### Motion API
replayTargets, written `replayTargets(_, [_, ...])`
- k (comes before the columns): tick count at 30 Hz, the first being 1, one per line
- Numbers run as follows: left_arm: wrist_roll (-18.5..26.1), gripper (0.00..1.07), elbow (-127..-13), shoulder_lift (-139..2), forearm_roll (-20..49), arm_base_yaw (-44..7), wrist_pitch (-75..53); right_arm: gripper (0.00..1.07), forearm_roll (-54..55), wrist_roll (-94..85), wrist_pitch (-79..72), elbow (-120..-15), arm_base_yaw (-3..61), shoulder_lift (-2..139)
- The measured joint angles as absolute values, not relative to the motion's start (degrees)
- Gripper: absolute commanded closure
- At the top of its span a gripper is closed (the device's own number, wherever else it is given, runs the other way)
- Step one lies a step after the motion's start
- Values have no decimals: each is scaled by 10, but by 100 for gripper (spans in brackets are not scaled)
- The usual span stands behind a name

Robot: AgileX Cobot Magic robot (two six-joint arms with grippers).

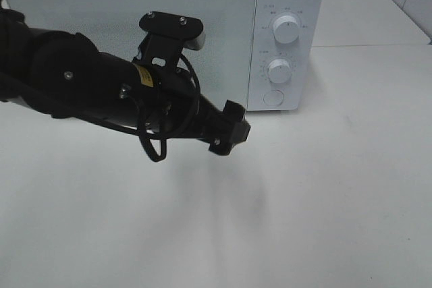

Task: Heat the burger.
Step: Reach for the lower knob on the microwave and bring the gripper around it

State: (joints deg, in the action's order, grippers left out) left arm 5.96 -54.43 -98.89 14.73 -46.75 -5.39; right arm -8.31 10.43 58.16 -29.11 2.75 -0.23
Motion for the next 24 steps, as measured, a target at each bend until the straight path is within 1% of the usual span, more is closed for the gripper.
replayTargets(1, [60, 8, -544, -980, 144, -468, -80, 41, -83, 104, 582, -291, 28, -2])
replayTargets(2, [60, 8, -544, -980, 144, -468, -80, 41, -83, 104, 582, -291, 28, -2])
replayTargets(3, [60, 8, -544, -961, 135, -468, -144, 41, -83, 104, 582, -291, 28, -2])
replayTargets(4, [60, 8, -544, -953, 132, -466, -168, 41, -83, 104, 582, -291, 28, -2])
replayTargets(5, [60, 8, -544, -934, 129, -460, -221, 41, -83, 104, 582, -291, 28, -2])
replayTargets(6, [60, 8, -544, -934, 129, -460, -221, 41, -83, 104, 582, -291, 28, -2])
replayTargets(8, [57, 8, -544, -901, 126, -437, -301, 41, -83, 104, 582, -291, 28, -2])
replayTargets(9, [57, 8, -544, -901, 126, -437, -301, 41, -83, 104, 582, -291, 28, -2])
replayTargets(10, [54, 8, -544, -890, 125, -426, -326, 41, -83, 104, 582, -291, 28, -2])
replayTargets(11, [48, 8, -544, -871, 125, -402, -368, 41, -83, 104, 582, -291, 28, -2])
replayTargets(12, [48, 8, -544, -871, 125, -402, -368, 41, -83, 104, 582, -291, 28, -2])
replayTargets(13, [46, 8, -544, -859, 123, -386, -389, 41, -83, 104, 582, -291, 28, -2])
replayTargets(14, [45, 8, -544, -838, 123, -351, -423, 41, -83, 104, 582, -291, 28, -2])
replayTargets(15, [44, 8, -544, -828, 122, -336, -438, 41, -83, 104, 582, -291, 28, -2])
replayTargets(16, [44, 8, -544, -828, 122, -336, -438, 41, -83, 104, 582, -291, 28, -2])
replayTargets(17, [44, 8, -544, -816, 121, -317, -452, 41, -83, 104, 582, -291, 28, -2])
replayTargets(18, [44, 8, -544, -816, 121, -317, -452, 41, -83, 104, 582, -291, 28, -2])
replayTargets(19, [44, 8, -544, -791, 120, -280, -474, 41, -83, 104, 582, -291, 28, -2])
replayTargets(20, [44, 8, -544, -779, 119, -258, -486, 41, -83, 104, 582, -291, 28, -2])
replayTargets(21, [44, 8, -544, -760, 118, -211, -506, 41, -83, 104, 582, -291, 28, -2])
replayTargets(22, [44, 8, -544, -760, 118, -211, -506, 41, -83, 104, 582, -291, 28, -2])
replayTargets(23, [46, 8, -544, -751, 117, -189, -519, 41, -83, 104, 582, -291, 28, -2])
replayTargets(24, [56, 8, -544, -735, 112, -150, -539, 41, -83, 104, 582, -291, 28, -2])
